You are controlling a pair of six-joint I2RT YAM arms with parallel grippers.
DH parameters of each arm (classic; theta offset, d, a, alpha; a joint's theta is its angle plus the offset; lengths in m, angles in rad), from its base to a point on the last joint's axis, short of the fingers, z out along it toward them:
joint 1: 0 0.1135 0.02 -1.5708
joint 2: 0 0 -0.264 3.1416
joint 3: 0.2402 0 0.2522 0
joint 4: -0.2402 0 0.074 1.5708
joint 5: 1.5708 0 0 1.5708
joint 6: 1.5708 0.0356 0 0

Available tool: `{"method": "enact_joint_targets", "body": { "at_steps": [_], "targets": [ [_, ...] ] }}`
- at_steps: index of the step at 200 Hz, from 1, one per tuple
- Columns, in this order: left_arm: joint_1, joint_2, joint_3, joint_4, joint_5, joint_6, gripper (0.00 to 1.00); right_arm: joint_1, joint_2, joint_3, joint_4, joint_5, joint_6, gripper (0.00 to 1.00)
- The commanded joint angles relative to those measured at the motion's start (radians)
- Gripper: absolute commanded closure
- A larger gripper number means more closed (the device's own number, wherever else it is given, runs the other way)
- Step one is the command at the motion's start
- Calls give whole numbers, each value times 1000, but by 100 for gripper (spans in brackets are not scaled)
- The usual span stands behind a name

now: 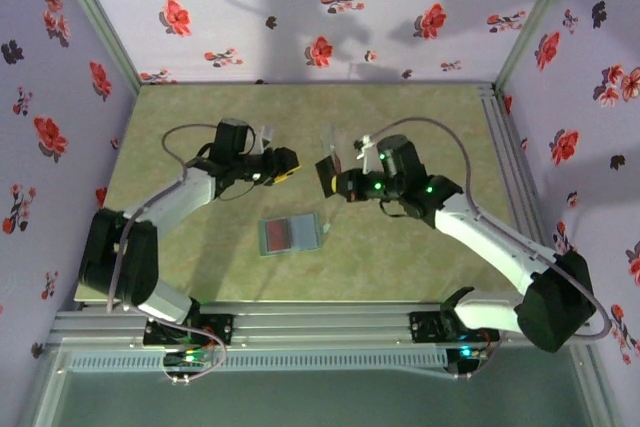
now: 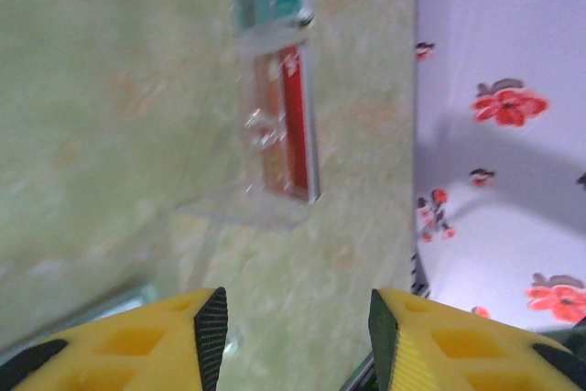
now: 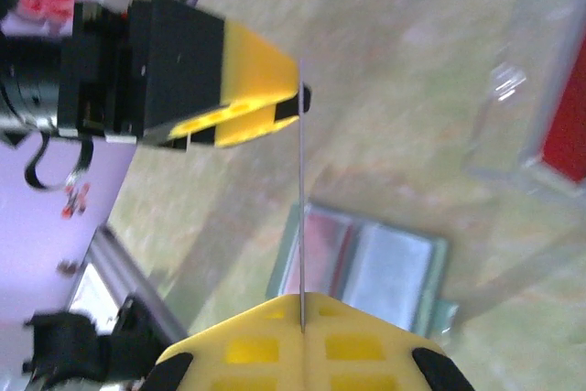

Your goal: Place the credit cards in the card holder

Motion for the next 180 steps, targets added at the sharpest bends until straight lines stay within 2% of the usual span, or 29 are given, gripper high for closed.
{"method": "enact_joint_targets", "body": {
  "at_steps": [1, 27, 50, 70, 101, 137, 180],
  "targets": [
    [15, -91, -51, -251, -50, 120, 51, 65, 5, -50, 95, -65, 7, 100],
    [18, -204, -143, -367, -92, 142, 46, 131, 75, -89, 142, -45, 115, 100],
    [20, -252, -243, -375, -89, 126, 44, 192, 183, -136, 293, -77, 260, 100],
    [24, -266, -315, -346, -97, 103, 45, 210, 267, -127, 283, -58, 266, 100],
    [24, -232, -365, -287, -95, 90, 55, 210, 320, -132, 299, -17, 255, 100],
    [34, -184, -389, -267, -159, 89, 68, 191, 388, -129, 308, -5, 254, 100],
    [39, -93, -371, -211, -128, 92, 71, 184, 455, -142, 401, -34, 297, 100]
  ]
}}
